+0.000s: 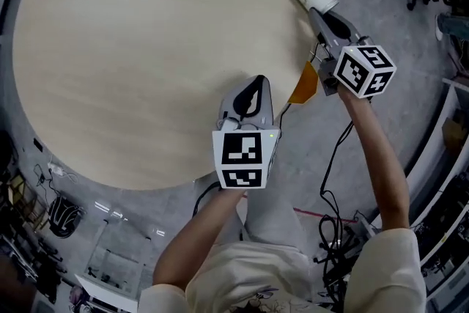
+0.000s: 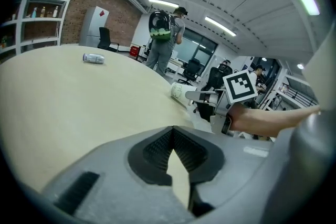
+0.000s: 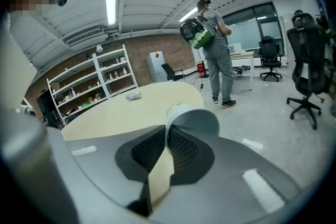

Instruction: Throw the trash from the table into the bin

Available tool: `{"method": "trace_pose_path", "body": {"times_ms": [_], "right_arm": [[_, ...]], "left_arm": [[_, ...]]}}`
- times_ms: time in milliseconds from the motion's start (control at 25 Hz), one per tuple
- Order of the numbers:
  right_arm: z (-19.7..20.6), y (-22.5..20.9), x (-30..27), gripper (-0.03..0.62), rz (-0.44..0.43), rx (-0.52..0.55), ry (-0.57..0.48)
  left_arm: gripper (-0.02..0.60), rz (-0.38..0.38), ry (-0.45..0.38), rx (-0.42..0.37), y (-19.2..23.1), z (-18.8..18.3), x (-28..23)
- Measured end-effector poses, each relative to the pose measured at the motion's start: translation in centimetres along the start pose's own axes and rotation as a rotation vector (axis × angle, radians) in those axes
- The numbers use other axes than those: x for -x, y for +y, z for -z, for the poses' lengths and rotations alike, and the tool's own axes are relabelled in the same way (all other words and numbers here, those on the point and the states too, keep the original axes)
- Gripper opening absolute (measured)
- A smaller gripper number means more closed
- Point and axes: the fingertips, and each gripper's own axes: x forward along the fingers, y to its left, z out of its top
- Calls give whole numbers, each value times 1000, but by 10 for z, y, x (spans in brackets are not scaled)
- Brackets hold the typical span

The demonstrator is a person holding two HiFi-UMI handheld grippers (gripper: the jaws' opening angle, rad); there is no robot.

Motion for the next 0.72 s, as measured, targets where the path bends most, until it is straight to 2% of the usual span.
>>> {"method": "trace_pose_path", "body": {"times_ms": [360,720], "right_arm": [[65,-55,100,25,93,-117,-11],[189,-94,128,25,160,-234,143]], "left_arm": [[5,115,105,-78,-90,40,-44],[5,169,212,-87,-138,93,-77]]}}
